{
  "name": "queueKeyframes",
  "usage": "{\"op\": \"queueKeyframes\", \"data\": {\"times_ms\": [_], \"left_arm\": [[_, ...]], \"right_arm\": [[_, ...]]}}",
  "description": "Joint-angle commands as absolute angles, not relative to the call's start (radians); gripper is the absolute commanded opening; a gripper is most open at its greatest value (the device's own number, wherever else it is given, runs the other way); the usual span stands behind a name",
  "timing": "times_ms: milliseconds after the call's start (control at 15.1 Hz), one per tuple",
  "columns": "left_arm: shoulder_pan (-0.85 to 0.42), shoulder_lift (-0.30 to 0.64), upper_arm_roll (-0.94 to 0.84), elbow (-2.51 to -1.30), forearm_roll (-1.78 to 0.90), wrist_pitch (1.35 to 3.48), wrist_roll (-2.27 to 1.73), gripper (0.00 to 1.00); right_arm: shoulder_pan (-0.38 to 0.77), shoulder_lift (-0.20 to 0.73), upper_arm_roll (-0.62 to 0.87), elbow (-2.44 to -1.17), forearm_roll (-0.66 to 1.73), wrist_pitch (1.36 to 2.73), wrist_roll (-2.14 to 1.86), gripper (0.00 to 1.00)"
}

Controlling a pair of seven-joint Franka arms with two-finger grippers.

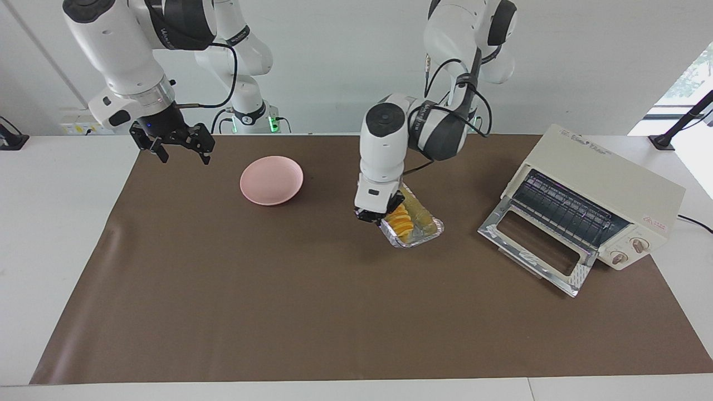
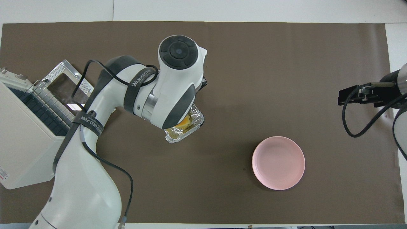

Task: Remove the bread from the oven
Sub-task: 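Pull the foil tray out of the oven with the left gripper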

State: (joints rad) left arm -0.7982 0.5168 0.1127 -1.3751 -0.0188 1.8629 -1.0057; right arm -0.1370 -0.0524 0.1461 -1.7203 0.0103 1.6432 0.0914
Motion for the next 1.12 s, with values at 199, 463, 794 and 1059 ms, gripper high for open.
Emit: {"op": "queueKeyframes", "data": {"times_ms": [199, 463, 794, 1059], "left_arm": [[-0.839, 0.568, 0.135, -1.312, -0.008, 1.858, -1.011, 0.00], [-0.844, 0.578, 0.132, -1.292, -0.011, 1.873, -0.950, 0.00], [-0.888, 0.568, 0.129, -1.341, -0.006, 1.917, -0.835, 0.00], [-0.893, 0.557, 0.124, -1.385, -0.014, 1.963, -0.753, 0.00]], "right_arm": [[-0.147, -0.049, 0.152, -1.713, 0.021, 1.629, 0.077, 1.00], [-0.144, -0.052, 0.153, -1.718, 0.021, 1.632, 0.072, 1.00], [-0.143, -0.066, 0.153, -1.793, 0.023, 1.779, 0.083, 1.00], [-0.143, -0.043, 0.152, -1.801, 0.023, 1.792, 0.118, 1.00]]}}
